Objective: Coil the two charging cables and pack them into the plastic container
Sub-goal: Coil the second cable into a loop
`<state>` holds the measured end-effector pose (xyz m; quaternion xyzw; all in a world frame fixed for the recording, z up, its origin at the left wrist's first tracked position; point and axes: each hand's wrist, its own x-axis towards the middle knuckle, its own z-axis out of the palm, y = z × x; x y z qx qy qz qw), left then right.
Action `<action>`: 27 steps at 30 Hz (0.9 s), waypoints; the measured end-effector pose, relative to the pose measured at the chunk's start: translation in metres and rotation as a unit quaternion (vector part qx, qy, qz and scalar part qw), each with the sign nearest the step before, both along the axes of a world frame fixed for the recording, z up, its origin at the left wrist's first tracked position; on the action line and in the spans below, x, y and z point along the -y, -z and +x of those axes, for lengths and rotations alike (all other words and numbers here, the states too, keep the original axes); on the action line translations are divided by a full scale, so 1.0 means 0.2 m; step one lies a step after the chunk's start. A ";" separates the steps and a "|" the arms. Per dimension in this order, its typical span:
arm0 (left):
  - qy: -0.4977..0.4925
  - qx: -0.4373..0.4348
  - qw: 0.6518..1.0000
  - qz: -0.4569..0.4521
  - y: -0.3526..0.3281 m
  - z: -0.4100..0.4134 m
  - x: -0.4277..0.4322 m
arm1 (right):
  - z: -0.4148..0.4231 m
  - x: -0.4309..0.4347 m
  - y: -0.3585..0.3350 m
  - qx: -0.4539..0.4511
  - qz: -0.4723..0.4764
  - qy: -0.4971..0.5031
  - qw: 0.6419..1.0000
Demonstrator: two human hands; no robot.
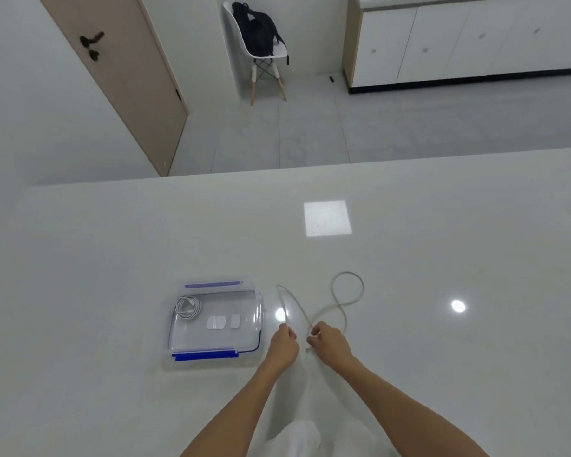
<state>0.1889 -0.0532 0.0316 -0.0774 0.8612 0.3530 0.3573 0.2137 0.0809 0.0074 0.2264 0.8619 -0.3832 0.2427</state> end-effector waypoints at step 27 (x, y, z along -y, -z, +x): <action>0.255 -0.277 0.916 0.139 -0.88 -0.22 -0.31 | -0.08 -0.59 -1.05 -0.257 -0.173 -0.073 0.948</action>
